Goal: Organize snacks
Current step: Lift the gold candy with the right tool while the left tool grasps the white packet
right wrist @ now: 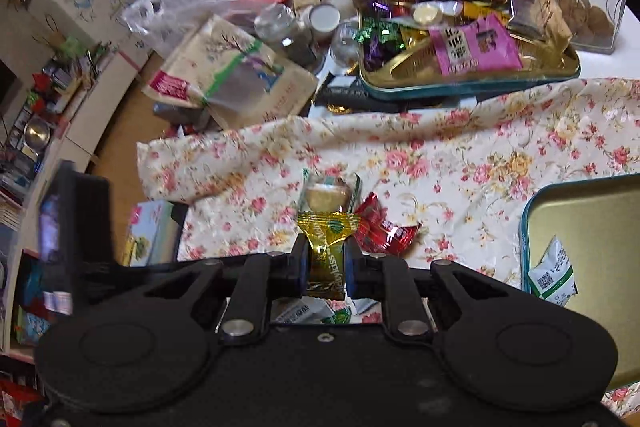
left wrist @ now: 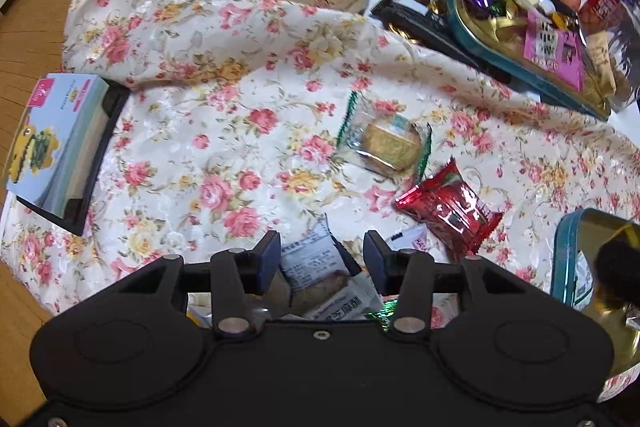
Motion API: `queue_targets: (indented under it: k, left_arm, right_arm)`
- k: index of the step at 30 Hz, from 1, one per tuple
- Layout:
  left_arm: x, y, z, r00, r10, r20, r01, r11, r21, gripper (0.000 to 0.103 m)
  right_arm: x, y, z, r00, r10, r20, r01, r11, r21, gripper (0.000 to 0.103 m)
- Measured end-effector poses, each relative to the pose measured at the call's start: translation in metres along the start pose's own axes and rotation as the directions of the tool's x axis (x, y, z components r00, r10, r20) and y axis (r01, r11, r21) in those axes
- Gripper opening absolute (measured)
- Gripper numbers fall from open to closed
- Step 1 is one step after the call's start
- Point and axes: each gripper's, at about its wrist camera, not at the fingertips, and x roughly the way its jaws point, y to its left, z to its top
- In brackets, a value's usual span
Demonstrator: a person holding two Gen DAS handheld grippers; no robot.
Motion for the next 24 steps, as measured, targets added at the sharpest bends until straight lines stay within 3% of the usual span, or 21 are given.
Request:
queue_targets:
  k: [11,24]
  left_arm:
    - [0.032,-0.012,-0.005,0.997,0.068,-0.037,-0.068,0.998,0.006,0.054]
    - [0.04,-0.014,-0.004,0.992,0.122,-0.014,-0.122,0.992,0.01,0.058]
  right_arm:
    - [-0.03,0.003,0.004,0.996,0.052,0.068,-0.051,0.999,-0.011,0.019]
    - [-0.022,0.012,0.002,0.997,0.071,0.031,-0.07,0.997,-0.016,0.019]
